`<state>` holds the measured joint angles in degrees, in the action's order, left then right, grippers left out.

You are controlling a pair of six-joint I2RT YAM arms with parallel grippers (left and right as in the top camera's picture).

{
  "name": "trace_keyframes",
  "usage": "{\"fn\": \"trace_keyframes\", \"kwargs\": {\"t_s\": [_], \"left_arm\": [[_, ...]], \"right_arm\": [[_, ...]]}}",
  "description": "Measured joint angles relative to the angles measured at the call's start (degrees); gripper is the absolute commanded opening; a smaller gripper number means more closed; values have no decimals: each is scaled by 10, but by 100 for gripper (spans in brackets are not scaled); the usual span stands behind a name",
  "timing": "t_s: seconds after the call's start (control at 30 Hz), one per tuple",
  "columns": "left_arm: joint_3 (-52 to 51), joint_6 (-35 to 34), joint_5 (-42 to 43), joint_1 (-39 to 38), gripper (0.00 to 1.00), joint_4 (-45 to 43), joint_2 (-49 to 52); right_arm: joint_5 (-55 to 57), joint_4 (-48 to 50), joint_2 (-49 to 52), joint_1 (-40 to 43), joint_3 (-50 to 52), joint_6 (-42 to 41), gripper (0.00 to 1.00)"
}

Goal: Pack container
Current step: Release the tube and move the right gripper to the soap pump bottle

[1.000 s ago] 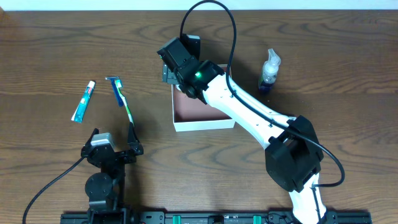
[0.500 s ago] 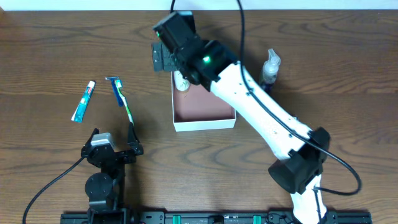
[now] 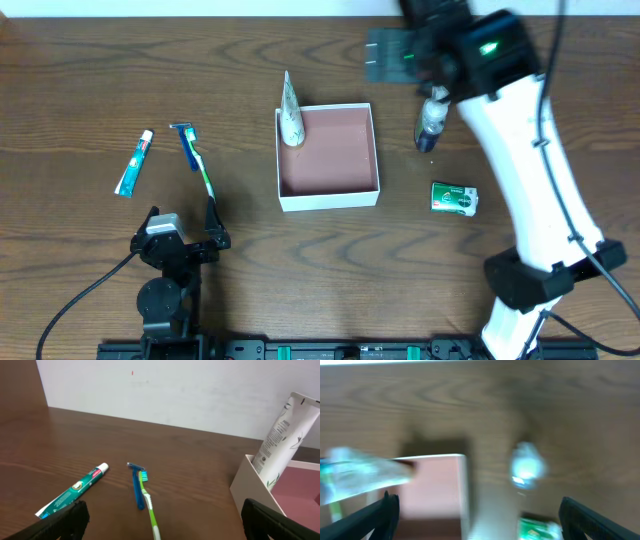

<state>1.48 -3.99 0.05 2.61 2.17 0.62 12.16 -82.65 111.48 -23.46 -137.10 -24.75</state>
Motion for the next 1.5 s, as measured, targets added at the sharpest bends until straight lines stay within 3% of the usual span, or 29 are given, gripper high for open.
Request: {"fn": "trace_keyframes", "kwargs": {"t_s": [0.23, 0.57, 0.9, 1.33, 1.5], "left_arm": [[0, 0, 0, 0, 98, 0, 0], [0, 0, 0, 0, 98, 0, 0], [0, 0, 0, 0, 98, 0, 0], [0, 0, 0, 0, 98, 0, 0], [0, 0, 0, 0, 98, 0, 0]], "right_arm": [[-40, 16, 1, 98, 64, 70, 99], [-96, 146, 1, 125, 270, 163, 99], [-107, 308, 1, 125, 433, 192, 81], [-97, 382, 1, 125, 458, 211, 76], [-90, 389, 1, 125, 458, 215, 66]]}}
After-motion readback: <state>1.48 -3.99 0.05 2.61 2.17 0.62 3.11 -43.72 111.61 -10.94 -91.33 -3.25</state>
